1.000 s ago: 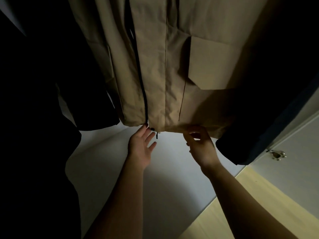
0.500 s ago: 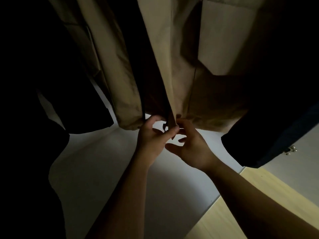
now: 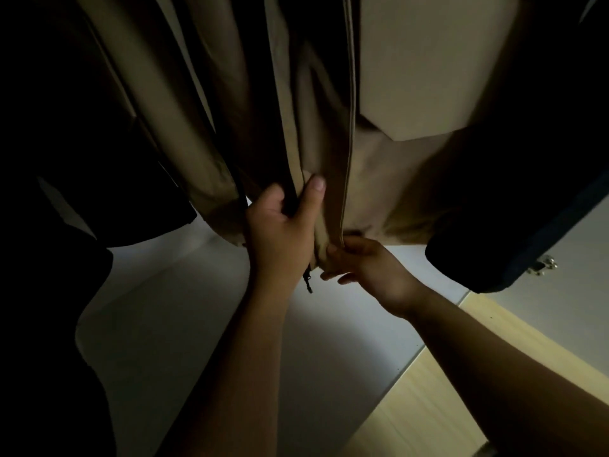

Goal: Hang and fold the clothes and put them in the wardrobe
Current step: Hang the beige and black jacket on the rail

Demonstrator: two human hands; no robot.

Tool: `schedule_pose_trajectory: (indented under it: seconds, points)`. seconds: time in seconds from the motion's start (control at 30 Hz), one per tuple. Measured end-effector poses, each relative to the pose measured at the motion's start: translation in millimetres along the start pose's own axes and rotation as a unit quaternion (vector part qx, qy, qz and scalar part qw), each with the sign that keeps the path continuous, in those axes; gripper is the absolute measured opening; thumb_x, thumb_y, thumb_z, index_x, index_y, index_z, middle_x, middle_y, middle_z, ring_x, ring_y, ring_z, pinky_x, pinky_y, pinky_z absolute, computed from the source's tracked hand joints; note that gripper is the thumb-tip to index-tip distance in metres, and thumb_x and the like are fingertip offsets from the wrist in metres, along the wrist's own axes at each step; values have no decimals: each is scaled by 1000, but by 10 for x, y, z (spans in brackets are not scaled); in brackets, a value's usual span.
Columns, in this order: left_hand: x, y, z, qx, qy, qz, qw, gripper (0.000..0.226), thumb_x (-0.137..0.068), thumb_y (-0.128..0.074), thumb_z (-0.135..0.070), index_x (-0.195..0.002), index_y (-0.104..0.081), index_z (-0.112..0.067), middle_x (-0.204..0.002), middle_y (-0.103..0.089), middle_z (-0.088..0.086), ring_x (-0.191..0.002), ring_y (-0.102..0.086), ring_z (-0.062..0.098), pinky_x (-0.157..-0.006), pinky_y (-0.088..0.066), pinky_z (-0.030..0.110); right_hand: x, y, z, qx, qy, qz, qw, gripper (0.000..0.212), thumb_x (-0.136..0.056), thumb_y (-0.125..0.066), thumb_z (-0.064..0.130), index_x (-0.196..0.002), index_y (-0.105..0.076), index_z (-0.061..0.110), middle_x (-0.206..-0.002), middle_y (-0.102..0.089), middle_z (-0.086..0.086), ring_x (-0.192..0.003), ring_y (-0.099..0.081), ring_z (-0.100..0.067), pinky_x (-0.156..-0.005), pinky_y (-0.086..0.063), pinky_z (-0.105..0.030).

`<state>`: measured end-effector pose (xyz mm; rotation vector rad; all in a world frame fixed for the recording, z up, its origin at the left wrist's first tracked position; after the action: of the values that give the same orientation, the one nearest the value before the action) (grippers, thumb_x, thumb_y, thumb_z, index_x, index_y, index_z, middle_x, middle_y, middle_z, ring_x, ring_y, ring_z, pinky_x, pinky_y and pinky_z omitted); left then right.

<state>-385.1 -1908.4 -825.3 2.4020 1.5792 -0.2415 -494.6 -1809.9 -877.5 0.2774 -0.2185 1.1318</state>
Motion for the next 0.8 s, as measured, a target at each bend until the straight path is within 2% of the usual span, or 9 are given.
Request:
schedule_pose_trajectory:
  seconds: [0.07, 0.23, 0.3, 0.4, 0.43, 0.53, 0.63, 0.73, 0.8]
  points:
    - [22, -22, -1, -31, 0, -13, 999, 34, -91, -70, -40, -68, -48, -27, -52, -54, -21, -47, -50, -2, -47, -36, 8, -1, -45, -24, -110, -73, -27, 991, 33, -102, -56, 35, -122, -65, 10, -114, -72, -11, -102, -71, -31, -91, -52, -40]
    - [32, -31, -2, -79, 11, -3, 997, 38, -91, -64, -52, -70, -50, -23, -60, -53, -7, -52, -51, 2, -52, -44, 24, 32, -226, -58, -281, -147, -78, 945, 43, -101, -55, 45, -125, -60, 10, -120, -70, -13, -102, -71, -25, -98, -52, -40]
    - [41, -32, -13, -101, 7, 10, 995, 35, -88, -68, -52, -74, -53, -24, -66, -59, -9, -57, -56, -1, -54, -46, 20, 34, -284, -71, -271, -153, -99, 945, 42, -101, -52, 49, -122, -60, 14, -114, -72, -9, -94, -75, -24, -101, -52, -44]
    - [28, -30, -10, -111, 10, 25, 993, 31, -83, -78, -41, -96, -62, -18, -93, -70, -5, -84, -68, 8, -70, -59, 31, 41, -340, -85, -249, -171, -136, 943, 48, -97, -53, 56, -115, -63, 12, -98, -75, -6, -81, -73, -20, -87, -60, -41]
    - [20, -32, -1, -122, 13, 29, 992, 31, -82, -79, -38, -98, -61, -19, -95, -68, -6, -86, -68, 9, -72, -59, 31, 44, -345, -86, -254, -176, -135, 942, 49, -97, -54, 56, -114, -65, 11, -96, -75, -6, -81, -71, -20, -84, -61, -39]
    - [24, -47, 84, -188, 35, 54, 980, 27, -86, -75, -41, -91, -56, -22, -82, -60, -13, -76, -62, 5, -63, -53, 22, 57, -332, -78, -253, -151, -89, 951, 34, -99, -61, 37, -113, -70, 8, -100, -72, -9, -85, -67, -21, -82, -58, -35]
    - [27, -48, 222, -239, 69, 64, 967, 33, -91, -69, -44, -85, -61, -13, -78, -65, 0, -73, -66, 14, -59, -53, 27, 63, -311, -93, -228, -119, -64, 964, 23, -94, -63, 7, -116, -71, 4, -106, -73, -13, -87, -68, -22, -79, -57, -31]
    - [8, -51, 272, -225, 66, 34, 972, 31, -91, -69, -42, -78, -60, -15, -75, -66, 0, -69, -67, 13, -56, -53, 26, 70, -317, -98, -168, -133, -80, 973, 22, -92, -67, 2, -114, -71, 5, -100, -76, -10, -87, -70, -22, -79, -59, -31]
    - [10, -63, 279, -226, 61, 24, 972, 33, -90, -70, -42, -69, -54, -21, -70, -63, -5, -64, -64, 8, -54, -53, 24, 77, -340, -99, -142, -149, -77, 976, 17, -91, -68, 2, -107, -75, 5, -94, -75, -9, -78, -64, -20, -75, -57, -30]
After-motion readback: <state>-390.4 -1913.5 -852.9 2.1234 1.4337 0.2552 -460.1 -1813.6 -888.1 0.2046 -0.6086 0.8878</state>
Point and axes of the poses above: each hand's wrist, its own x-axis away from the middle knuckle, its own y-axis out of the back of the hand, z = x × y, the point moved 1 cm from there along -x, towards the middle knuckle
